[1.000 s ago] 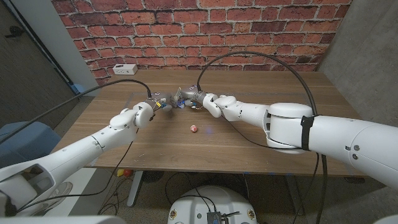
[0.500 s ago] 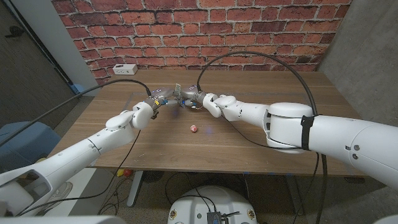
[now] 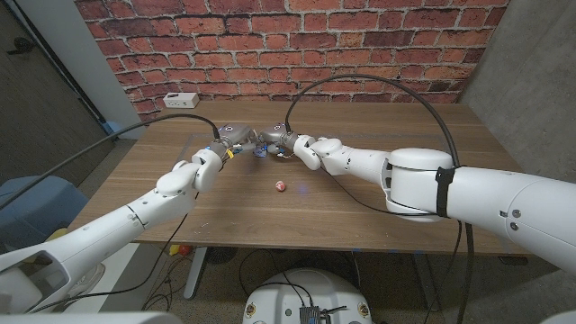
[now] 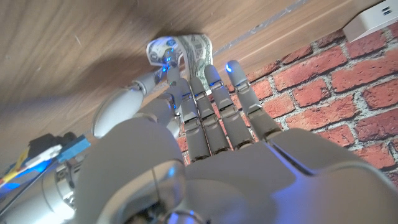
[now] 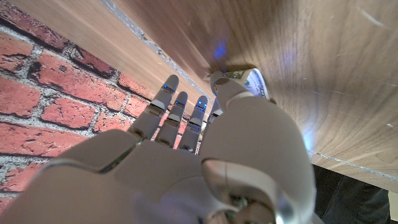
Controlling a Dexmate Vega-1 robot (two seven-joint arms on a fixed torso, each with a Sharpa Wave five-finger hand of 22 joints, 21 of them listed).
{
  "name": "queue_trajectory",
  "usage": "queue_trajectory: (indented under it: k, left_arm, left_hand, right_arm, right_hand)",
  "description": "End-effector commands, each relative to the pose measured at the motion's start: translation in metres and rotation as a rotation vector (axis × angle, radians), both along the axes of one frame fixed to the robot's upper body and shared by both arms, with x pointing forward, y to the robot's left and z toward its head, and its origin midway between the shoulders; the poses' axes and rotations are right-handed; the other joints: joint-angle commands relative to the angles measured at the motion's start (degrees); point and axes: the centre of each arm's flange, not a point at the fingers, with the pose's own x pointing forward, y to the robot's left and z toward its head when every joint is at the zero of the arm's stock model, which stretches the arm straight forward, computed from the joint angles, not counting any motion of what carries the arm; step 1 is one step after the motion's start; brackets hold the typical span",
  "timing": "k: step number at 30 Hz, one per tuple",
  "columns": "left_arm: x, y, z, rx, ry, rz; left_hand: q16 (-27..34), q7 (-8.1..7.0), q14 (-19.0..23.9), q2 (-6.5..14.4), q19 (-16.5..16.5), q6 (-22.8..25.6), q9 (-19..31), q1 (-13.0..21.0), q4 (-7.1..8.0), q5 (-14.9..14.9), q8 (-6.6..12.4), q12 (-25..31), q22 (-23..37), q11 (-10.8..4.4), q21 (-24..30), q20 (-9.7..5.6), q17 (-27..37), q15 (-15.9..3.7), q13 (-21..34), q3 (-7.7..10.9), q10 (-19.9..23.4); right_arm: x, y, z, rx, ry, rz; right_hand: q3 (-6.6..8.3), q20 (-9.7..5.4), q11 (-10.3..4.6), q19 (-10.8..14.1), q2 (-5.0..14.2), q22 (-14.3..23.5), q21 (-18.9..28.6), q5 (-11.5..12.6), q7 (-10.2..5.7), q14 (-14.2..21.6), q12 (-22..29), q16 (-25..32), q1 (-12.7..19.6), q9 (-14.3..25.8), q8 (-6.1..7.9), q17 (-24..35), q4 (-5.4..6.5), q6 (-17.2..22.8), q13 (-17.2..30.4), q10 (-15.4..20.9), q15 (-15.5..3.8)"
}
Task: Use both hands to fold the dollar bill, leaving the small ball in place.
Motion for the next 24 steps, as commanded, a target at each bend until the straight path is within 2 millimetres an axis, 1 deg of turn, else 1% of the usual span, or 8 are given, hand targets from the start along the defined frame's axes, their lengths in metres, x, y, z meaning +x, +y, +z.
queue_trajectory:
  k: [1,7,10,12,14,16,19,24]
  left_arm:
    - [0.012,0.006,-0.002,0.031,0.160,0.167]
    - [0.005,0.002,-0.006,0.084,0.027,0.191]
    - [-0.004,0.001,-0.010,0.097,-0.105,0.168]
    - [-0.011,0.002,-0.012,0.086,-0.195,0.138]
    - [-0.019,0.004,-0.012,0.047,-0.272,0.091]
    - [-0.029,0.005,-0.013,0.002,-0.374,0.052]
    - [-0.042,0.005,-0.013,-0.032,-0.498,0.016]
    - [-0.055,0.008,-0.016,-0.072,-0.628,-0.002]
  left_hand:
    - [-2.14,1.02,-3.44,-0.10,0.03,-2.81,-0.21,-1.93,0.43,0.36,-0.48,-1.17,-0.67,0.30,-0.19,0.37,-0.18,0.12,-0.43,1.20,-1.59]
    - [-2.57,0.56,-4.53,0.79,-3.03,-6.31,-0.39,-5.84,2.00,-0.15,-0.35,-1.68,-1.11,0.76,-2.42,4.25,0.45,1.58,-0.96,1.24,-2.32]
    - [-1.92,-2.38,-6.03,2.16,-8.84,-9.97,-0.18,-7.30,1.63,-1.23,-0.40,-2.30,-0.79,0.61,-4.83,4.76,1.89,0.39,0.03,-0.33,-5.85]
    - [-3.39,-4.62,-11.79,2.53,-14.66,-13.41,-0.15,-7.57,0.41,-1.83,-0.36,-3.30,-0.61,0.25,-7.05,4.92,2.24,0.59,0.81,-0.62,-11.28]
    - [-5.31,-8.77,-19.47,1.75,-20.19,-20.11,-0.49,-6.99,-0.88,-2.24,-1.12,-4.20,-0.65,-0.60,-9.45,5.73,1.62,0.87,0.75,-0.42,-18.19]
    - [-5.27,-10.05,-21.55,1.15,-21.74,-23.19,-0.65,-7.25,-0.78,-2.51,-1.18,-4.10,-0.70,-0.94,-10.30,6.06,1.32,1.09,0.49,-0.49,-20.89]
    - [-4.34,-9.78,-21.14,0.30,-22.16,-21.81,-0.73,-8.46,-0.23,-2.99,0.07,-2.85,-0.73,-0.77,-10.81,6.15,1.27,1.00,0.27,-1.07,-19.79]
    - [2.44,-3.45,-6.65,1.08,-11.02,-7.08,-0.52,-11.00,0.03,-3.76,4.46,3.24,-0.34,-0.23,-7.76,5.24,2.00,-0.48,0.81,-1.69,-4.63]
  right_arm:
    - [-0.001,-0.002,0.000,0.010,-0.009,0.027]
    - [-0.002,-0.002,-0.001,0.011,-0.011,0.033]
    - [-0.002,-0.001,-0.001,0.012,-0.013,0.037]
    - [-0.002,-0.001,-0.001,0.008,-0.016,0.038]
    - [-0.003,-0.001,0.000,0.008,-0.017,0.039]
    - [-0.003,0.000,0.000,0.004,-0.018,0.038]
    - [-0.003,0.000,-0.001,0.002,-0.019,0.038]
    - [-0.003,0.000,-0.002,-0.003,-0.021,0.045]
  right_hand:
    - [0.31,-0.12,-0.32,0.31,0.02,0.14,0.03,-0.19,-0.09,0.49,-0.06,-0.32,0.16,0.34,-0.10,0.26,-0.13,0.64,0.06,0.47,-7.28]
    - [0.31,-0.11,-0.21,0.28,0.04,0.14,0.02,-0.19,-0.07,0.50,-0.05,-0.33,0.14,0.35,-0.23,0.29,-0.08,0.69,0.06,0.56,-7.33]
    - [0.30,-0.09,-0.20,0.27,0.03,0.14,0.02,-0.20,-0.07,0.48,-0.10,-0.34,0.16,0.36,-0.31,0.31,-0.09,0.77,0.06,0.48,-7.33]
    - [0.29,-0.12,-0.36,0.24,0.01,0.14,0.01,-0.21,-0.07,0.49,-0.11,-0.35,0.15,0.37,-0.32,0.33,-0.08,0.95,0.06,0.49,-7.34]
    - [0.27,-0.09,-0.30,0.25,0.00,0.14,0.01,-0.21,-0.12,0.52,-0.10,-0.32,0.21,0.37,-0.36,0.34,-0.12,0.99,0.06,0.53,-7.36]
    - [0.25,-0.10,-0.37,0.27,-0.01,0.14,0.02,-0.21,-0.13,0.52,-0.11,-0.32,0.24,0.37,-0.41,0.36,-0.14,1.00,0.06,0.54,-7.36]
    - [0.22,-0.13,-0.36,0.25,-0.04,0.14,0.02,-0.22,-0.08,0.52,-0.12,-0.33,0.25,0.38,-0.48,0.37,-0.14,1.05,0.06,0.55,-7.30]
    - [0.26,-0.08,-0.29,0.24,-0.06,0.14,0.01,-0.21,-0.06,0.51,-0.14,-0.38,0.28,0.38,-0.53,0.36,-0.17,1.22,0.06,0.54,-7.27]
